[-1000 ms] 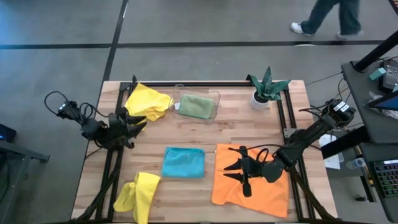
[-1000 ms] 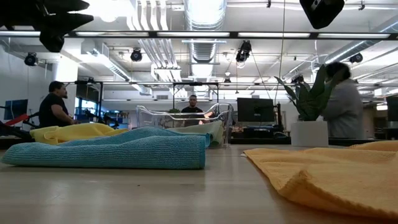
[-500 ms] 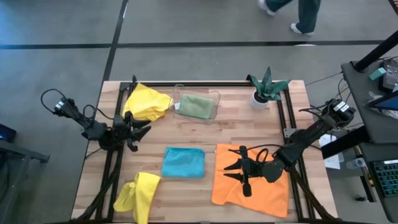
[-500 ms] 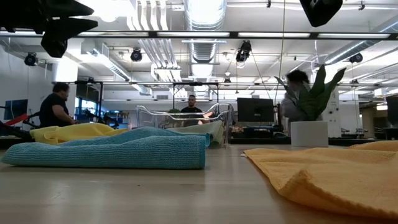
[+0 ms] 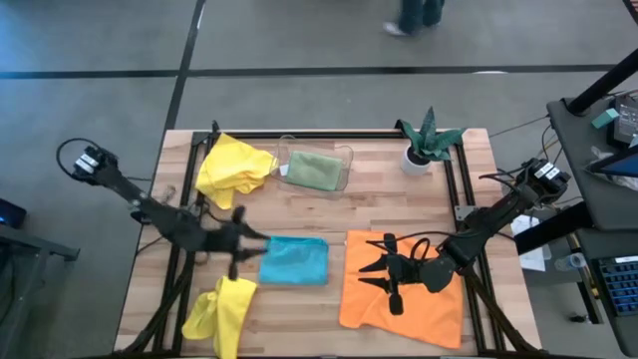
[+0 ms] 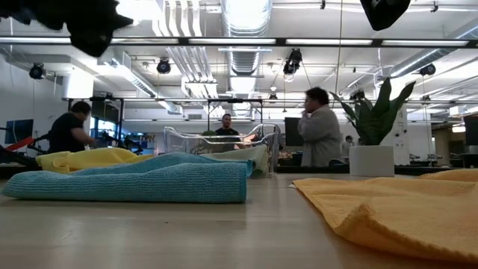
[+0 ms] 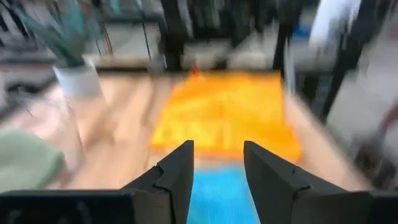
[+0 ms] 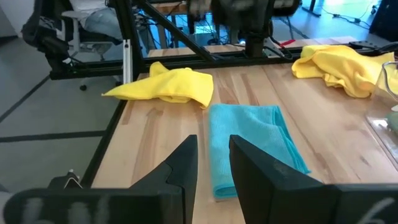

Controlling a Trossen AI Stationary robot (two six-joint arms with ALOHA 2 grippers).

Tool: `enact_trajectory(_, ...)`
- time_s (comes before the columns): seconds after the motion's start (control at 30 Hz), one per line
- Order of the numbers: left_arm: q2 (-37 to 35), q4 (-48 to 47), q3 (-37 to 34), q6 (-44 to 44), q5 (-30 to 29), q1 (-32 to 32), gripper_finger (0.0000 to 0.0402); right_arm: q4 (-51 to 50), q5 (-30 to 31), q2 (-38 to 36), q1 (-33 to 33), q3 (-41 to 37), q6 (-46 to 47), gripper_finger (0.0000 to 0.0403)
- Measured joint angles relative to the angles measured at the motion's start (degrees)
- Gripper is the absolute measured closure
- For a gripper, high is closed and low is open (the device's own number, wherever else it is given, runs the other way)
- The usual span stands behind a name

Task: Fold microfiber towels
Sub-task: Fold the blue towel

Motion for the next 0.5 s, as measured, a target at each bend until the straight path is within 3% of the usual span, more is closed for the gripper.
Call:
enact_trajectory(0.13, 12.25, 0.76, 5.23, -0.08, 2.51, 0.02, 0.0268, -0.01, -0.01, 0.0, 0.0, -0.01, -0.03, 0.0316)
enact_trajectory(0.3, 25.97, -1.06, 11.72, 0.3, 3.68, 0.06, 0.0226, -0.15, -0.02, 0.0, 0.0, -0.22, -0.11, 0.0316)
enact_trajectory(0.5, 33.28, -11.85, 16.0, -1.04, -4.46, 1.02, 0.0186, -0.52, -0.04, 0.0, 0.02, -0.26, -0.11, 0.0316)
